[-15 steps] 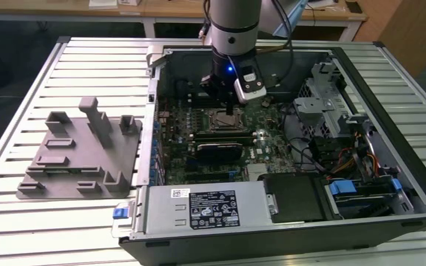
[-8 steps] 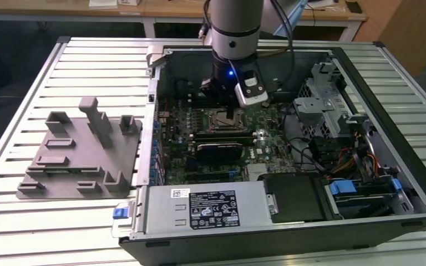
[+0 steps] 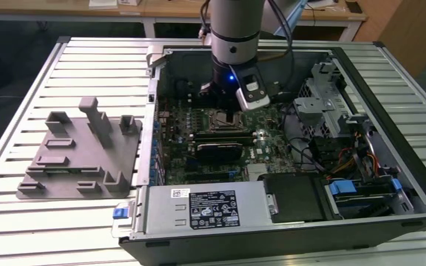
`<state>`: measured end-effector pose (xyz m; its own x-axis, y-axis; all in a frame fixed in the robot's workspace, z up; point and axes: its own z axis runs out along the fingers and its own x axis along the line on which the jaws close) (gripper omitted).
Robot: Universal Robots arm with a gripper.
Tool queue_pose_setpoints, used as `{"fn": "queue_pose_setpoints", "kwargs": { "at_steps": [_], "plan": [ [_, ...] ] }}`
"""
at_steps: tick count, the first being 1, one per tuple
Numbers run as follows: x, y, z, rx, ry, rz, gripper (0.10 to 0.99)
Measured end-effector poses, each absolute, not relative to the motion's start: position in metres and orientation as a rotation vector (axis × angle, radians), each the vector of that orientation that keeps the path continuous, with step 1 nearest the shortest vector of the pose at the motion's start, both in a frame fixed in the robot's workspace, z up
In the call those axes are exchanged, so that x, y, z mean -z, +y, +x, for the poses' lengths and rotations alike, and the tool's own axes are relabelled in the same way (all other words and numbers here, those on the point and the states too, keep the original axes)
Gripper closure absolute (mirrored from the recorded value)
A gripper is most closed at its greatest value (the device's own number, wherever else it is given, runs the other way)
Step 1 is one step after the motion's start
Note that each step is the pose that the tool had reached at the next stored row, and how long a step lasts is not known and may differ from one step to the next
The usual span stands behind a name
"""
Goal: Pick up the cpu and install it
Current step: 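Install the second cpu locking lever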
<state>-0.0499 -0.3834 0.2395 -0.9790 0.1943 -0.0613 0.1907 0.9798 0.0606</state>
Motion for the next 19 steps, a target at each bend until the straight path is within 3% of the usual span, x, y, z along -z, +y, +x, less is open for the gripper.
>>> {"fn": "queue_pose_setpoints", "kwargs": {
  "at_steps": [19],
  "plan": [
    [-0.2313, -0.3866, -0.0585, -0.086, 3.064, 0.265, 0.980]
  ]
}}
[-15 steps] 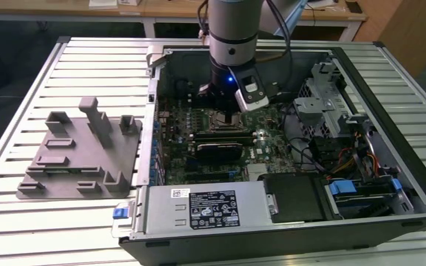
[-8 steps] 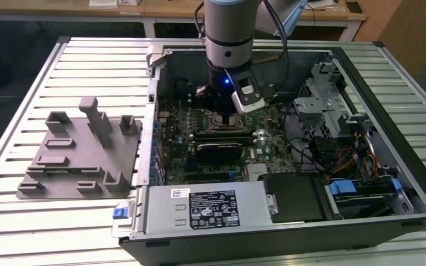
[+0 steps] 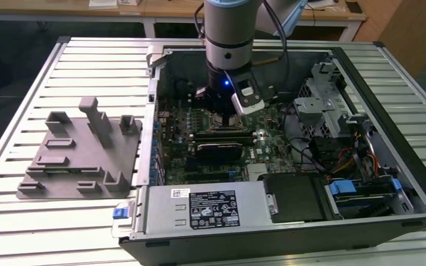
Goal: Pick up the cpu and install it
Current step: 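Install the second cpu locking lever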
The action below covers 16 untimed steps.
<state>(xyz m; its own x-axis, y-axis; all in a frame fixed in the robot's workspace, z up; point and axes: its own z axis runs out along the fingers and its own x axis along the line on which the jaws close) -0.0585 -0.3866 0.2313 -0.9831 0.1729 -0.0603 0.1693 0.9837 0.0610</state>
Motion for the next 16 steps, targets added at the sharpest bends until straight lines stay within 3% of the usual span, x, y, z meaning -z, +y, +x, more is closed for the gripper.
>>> {"fn": "queue_pose_setpoints", "kwargs": {
  "at_steps": [16],
  "plan": [
    [-0.2242, -0.3951, -0.0657, -0.131, 3.064, 0.269, 0.980]
  ]
}}
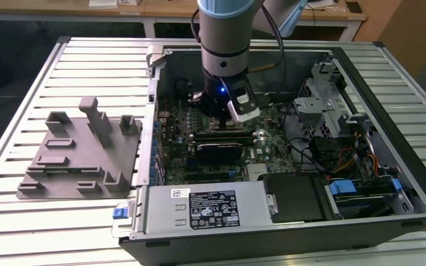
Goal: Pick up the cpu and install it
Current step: 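Install the second cpu locking lever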
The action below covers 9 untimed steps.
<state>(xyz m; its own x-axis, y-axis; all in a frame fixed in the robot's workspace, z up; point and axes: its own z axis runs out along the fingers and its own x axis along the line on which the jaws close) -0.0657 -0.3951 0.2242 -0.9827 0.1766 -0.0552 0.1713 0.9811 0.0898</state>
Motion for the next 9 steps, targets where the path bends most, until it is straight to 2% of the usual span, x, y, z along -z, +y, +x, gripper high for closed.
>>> {"fn": "queue_pose_setpoints", "kwargs": {
  "at_steps": [9],
  "plan": [
    [-0.2178, -0.4037, -0.0712, -0.161, 3.064, 0.274, 0.980]
  ]
}}
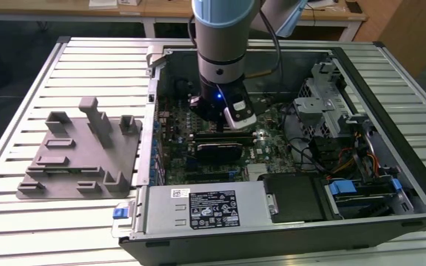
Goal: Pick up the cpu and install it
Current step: 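Install the second cpu locking lever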
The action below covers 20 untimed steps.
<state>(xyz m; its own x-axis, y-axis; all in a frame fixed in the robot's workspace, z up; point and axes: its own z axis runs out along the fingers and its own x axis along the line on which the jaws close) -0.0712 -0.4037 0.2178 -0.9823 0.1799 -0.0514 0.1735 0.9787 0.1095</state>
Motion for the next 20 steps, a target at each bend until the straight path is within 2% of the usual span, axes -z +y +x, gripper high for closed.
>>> {"fn": "queue_pose_setpoints", "kwargs": {
  "at_steps": [20],
  "plan": [
    [-0.206, -0.416, -0.082, -0.345, 3.059, 0.280, 0.980]
  ]
}}
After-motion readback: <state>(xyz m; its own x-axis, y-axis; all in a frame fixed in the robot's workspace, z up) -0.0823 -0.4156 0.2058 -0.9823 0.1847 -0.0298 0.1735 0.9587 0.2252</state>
